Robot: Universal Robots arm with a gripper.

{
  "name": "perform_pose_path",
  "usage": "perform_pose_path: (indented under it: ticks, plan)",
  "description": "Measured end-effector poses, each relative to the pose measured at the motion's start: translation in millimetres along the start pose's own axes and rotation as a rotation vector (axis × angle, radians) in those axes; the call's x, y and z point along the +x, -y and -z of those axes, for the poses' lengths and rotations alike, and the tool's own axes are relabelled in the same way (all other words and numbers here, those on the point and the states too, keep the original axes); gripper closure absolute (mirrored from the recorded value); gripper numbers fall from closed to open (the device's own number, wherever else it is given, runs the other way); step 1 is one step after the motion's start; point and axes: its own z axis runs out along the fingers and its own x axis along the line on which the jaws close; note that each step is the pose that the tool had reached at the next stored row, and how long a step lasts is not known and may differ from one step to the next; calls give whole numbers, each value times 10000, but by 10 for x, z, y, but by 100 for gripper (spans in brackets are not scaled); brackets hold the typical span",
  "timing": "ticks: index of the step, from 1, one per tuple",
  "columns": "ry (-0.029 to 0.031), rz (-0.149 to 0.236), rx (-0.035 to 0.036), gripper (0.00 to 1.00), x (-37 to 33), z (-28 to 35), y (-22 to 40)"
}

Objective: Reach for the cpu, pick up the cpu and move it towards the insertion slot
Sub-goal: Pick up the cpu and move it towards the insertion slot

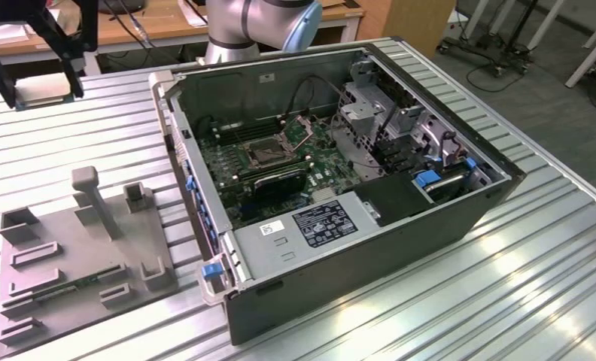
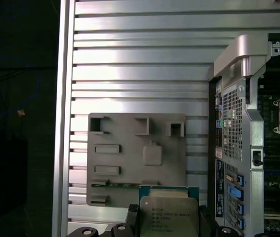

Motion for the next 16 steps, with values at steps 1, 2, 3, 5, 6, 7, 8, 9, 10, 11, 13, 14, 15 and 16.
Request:
perform_pose_path:
  ticks: [1, 2, 3, 5, 6, 7, 8, 9, 10, 11, 13, 14, 15, 16]
  plan:
    - [1, -1, 0, 45, -11, 0, 0]
    - [1, -1, 0, 45, -22, 0, 0]
    - [1, -1, 0, 45, -33, 0, 0]
    - [0, 0, 1, 45, -58, 0, 1]
    - [0, 0, 0, 45, -68, 0, 1]
    - [1, 0, 0, 45, -79, 0, 1]
    - [0, 0, 0, 45, -89, 0, 1]
    - [1, 0, 0, 45, -101, 0, 2]
    - [1, 0, 0, 45, -112, 0, 2]
    - [1, 1, -1, 45, -124, 0, 2]
    - [1, 0, 0, 45, -149, 0, 2]
    - [1, 0, 0, 45, -161, 0, 3]
    - [0, 0, 0, 45, -174, 0, 3]
    - [1, 0, 0, 45, -185, 0, 3]
